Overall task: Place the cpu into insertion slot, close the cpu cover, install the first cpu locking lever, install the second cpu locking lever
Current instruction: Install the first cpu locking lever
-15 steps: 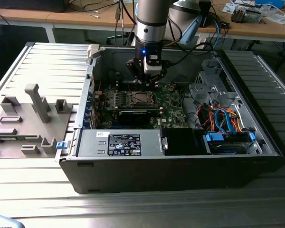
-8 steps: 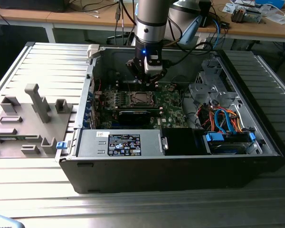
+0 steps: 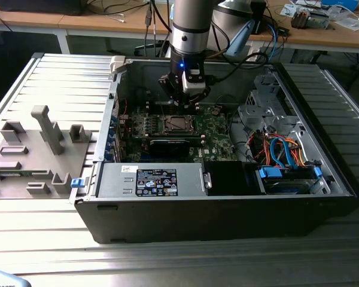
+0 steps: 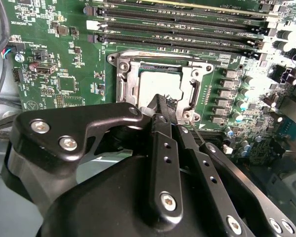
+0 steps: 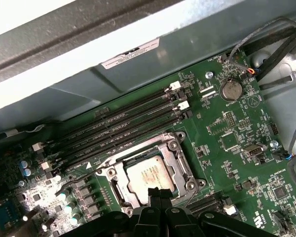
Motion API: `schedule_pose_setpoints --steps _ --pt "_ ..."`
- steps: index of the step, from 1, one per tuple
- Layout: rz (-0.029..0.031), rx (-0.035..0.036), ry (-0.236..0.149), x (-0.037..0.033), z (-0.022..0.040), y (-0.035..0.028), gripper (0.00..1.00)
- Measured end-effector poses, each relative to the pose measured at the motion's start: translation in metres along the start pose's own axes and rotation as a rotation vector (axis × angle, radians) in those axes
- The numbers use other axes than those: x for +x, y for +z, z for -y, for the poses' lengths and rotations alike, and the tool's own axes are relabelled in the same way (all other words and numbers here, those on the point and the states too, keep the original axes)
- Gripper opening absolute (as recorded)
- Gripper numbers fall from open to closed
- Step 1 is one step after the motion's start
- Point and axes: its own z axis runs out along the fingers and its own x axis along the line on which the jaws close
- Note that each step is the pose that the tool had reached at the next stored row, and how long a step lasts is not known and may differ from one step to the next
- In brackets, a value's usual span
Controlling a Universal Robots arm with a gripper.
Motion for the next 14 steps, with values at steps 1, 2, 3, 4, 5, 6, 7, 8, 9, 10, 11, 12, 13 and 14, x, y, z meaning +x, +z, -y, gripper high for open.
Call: schedule_pose_setpoints --steps 1,2,3,4,5,6,7,8,9,10,11,12,13,14 --pt "0.0000 0.0000 -0.001 0.0000 0.0000 0.0000 0.11" --pt "0.0001 0.0000 -0.002 0.0000 0.0000 0.0000 0.11" --pt "0.0002 0.0000 -0.004 0.0000 0.0000 0.0000 0.11" --pt "0.0002 0.0000 -0.006 0.0000 0.0000 0.0000 0.11" --pt "0.0003 -0.0001 -0.007 0.0000 0.0000 0.0000 0.11" --pt "0.0004 -0.0001 -0.008 0.0000 0.0000 0.0000 0.11" --pt "0.0004 0.0000 -0.009 0.0000 0.0000 0.0000 0.11" --pt "0.0004 0.0000 -0.011 0.0000 0.0000 0.0000 0.11" --pt "0.0005 -0.0001 -0.013 0.0000 0.0000 0.0000 0.11" --pt "0.0006 -0.0001 -0.014 0.0000 0.0000 0.0000 0.11" --pt "0.0006 -0.0001 -0.016 0.0000 0.0000 0.0000 0.11" --pt "0.0008 -0.0001 -0.018 0.0000 0.0000 0.0000 0.11" --pt "0.0008 -0.0001 -0.019 0.0000 0.0000 0.0000 0.11" --pt "0.0009 -0.0001 -0.022 0.0000 0.0000 0.0000 0.11"
